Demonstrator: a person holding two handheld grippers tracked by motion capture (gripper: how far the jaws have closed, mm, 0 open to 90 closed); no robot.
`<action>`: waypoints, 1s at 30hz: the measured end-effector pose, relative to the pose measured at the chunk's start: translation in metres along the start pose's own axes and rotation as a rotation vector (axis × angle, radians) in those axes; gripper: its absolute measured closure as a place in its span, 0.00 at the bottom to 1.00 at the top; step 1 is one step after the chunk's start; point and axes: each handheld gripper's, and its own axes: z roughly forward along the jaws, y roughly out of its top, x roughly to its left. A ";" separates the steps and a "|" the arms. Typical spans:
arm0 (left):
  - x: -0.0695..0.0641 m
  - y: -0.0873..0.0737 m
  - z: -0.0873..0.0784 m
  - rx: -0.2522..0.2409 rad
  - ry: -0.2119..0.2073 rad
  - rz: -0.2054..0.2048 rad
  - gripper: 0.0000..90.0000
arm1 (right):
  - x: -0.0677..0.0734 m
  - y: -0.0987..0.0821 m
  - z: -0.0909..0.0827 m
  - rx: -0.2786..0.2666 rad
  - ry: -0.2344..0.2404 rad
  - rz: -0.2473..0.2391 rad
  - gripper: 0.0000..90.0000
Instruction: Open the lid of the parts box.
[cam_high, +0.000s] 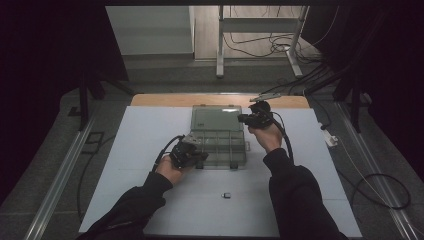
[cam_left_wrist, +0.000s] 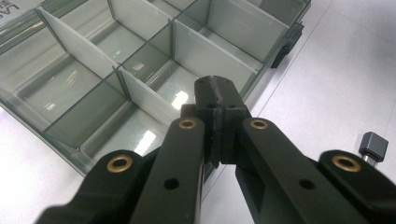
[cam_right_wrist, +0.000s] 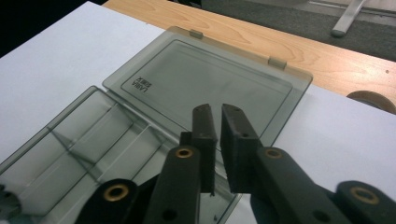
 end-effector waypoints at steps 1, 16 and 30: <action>0.000 0.000 0.000 0.003 0.000 0.002 0.99 | 0.001 0.000 -0.001 0.001 0.000 0.000 0.89; -0.001 0.004 -0.001 0.024 0.015 0.013 0.99 | 0.013 -0.013 -0.023 0.024 0.013 -0.024 0.73; 0.000 0.004 -0.012 0.008 0.020 -0.003 0.88 | 0.026 -0.023 -0.040 0.050 0.023 -0.052 0.59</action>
